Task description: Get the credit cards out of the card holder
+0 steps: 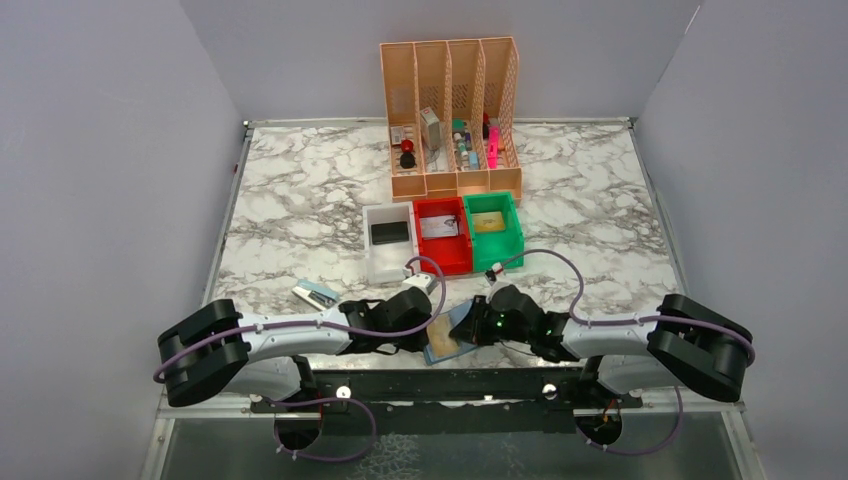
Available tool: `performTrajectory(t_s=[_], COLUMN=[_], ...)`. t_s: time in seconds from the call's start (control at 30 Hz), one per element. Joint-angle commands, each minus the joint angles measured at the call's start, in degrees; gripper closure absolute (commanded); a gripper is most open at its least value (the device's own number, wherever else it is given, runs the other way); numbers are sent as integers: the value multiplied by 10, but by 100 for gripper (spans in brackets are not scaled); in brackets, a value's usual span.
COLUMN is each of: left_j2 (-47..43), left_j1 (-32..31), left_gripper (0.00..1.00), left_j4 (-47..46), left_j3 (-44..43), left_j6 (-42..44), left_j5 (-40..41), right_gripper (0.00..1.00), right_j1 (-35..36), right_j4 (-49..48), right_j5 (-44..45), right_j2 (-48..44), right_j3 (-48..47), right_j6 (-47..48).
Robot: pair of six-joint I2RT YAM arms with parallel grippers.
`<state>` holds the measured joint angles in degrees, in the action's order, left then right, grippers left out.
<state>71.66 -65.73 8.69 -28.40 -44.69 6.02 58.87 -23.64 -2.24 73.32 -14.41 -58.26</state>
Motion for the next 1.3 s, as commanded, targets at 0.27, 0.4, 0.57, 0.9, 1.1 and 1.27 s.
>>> performTrajectory(t_s=[0.27, 0.4, 0.57, 0.9, 1.1, 1.27], left_j2=[22, 14, -32, -39, -3, 15], left_j1=[-2, -2, -1, -2, -2, -2], left_gripper=[100, 100, 89, 73, 73, 73], left_j4=[-17, 6, 18, -44, -51, -67], left_j3=[-5, -17, -32, -39, -22, -8], left_j6=[18, 13, 8, 3, -30, -49], left_j5=[26, 59, 82, 26, 32, 27], right_gripper=[72, 71, 70, 74, 74, 74], right_j1=[2, 1, 2, 2, 2, 2], right_j4=[124, 138, 112, 62, 64, 65], right_j5=[66, 73, 59, 44, 45, 46], right_j2=[-2, -16, -14, 2, -3, -3], right_j3=[-40, -43, -34, -14, -11, -11], right_j6=[2, 15, 19, -15, -18, -18])
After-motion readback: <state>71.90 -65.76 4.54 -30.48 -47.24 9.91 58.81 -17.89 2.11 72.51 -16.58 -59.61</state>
